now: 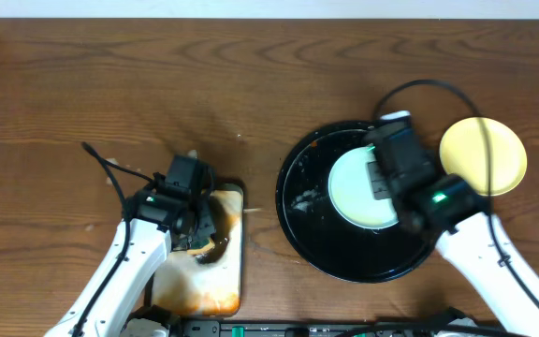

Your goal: Clean dirty plates on tray and stack at the side

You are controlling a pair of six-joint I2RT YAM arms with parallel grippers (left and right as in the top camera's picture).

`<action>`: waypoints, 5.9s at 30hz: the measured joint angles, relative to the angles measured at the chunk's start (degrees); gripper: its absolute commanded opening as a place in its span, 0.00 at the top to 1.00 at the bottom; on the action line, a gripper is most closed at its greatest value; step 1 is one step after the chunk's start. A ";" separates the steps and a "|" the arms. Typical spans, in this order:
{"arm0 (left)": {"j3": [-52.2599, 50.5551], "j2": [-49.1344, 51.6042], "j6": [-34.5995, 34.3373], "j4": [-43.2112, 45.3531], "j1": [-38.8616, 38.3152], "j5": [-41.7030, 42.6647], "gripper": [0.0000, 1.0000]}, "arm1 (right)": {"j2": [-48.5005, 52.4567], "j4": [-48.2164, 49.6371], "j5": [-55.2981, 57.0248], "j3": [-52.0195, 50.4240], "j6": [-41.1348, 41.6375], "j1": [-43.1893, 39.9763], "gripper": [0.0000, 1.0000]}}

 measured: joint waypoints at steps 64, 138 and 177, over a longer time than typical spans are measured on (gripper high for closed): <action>-0.26 0.31 0.90 0.76 0.00 1.01 0.11 | 30.08 15.74 -34.80 -4.26 -14.58 -29.99 0.90; -0.26 0.31 0.90 0.79 0.00 1.01 0.10 | -2.12 10.82 49.44 -3.93 -17.46 20.31 0.99; -0.26 0.28 0.90 0.76 0.00 1.01 0.10 | 1.95 10.71 44.48 -3.93 -12.92 20.50 0.99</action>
